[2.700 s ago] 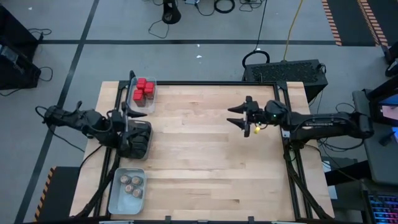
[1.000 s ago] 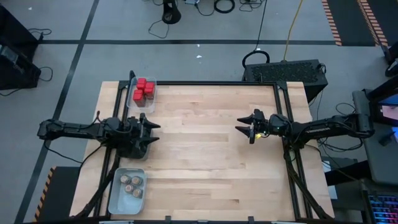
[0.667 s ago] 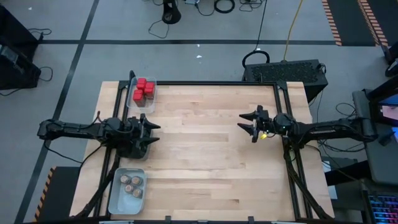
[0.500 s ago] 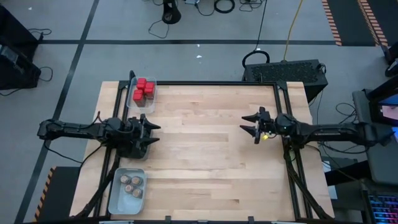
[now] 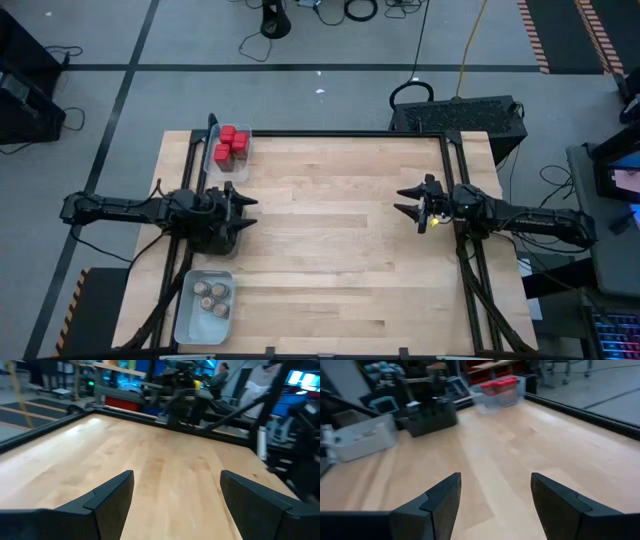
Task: Sort spices by type
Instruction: Return to Home Position
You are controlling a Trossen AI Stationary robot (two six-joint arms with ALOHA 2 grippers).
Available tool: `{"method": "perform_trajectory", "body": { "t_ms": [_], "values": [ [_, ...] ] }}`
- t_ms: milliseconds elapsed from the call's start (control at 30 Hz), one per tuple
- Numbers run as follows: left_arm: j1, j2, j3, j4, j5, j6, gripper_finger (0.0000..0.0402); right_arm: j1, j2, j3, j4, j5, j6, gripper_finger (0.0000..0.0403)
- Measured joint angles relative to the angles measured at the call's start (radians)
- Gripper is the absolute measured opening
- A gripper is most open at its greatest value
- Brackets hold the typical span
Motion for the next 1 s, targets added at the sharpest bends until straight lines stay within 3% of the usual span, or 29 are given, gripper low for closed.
{"method": "perform_trajectory", "body": {
  "t_ms": [167, 1000],
  "values": [
    [0.000, 0.001, 0.000, -0.006, -0.068, 0.001, 0.0301, 0.024, -0.039, 0.007, -0.028, -0.036, 0.028, 0.0221],
    [0.000, 0.001, -0.001, -0.006, -0.071, 0.000, 0.0301, 0.030, -0.037, 0.007, -0.033, -0.054, 0.073, 0.0221]
  ]
}}
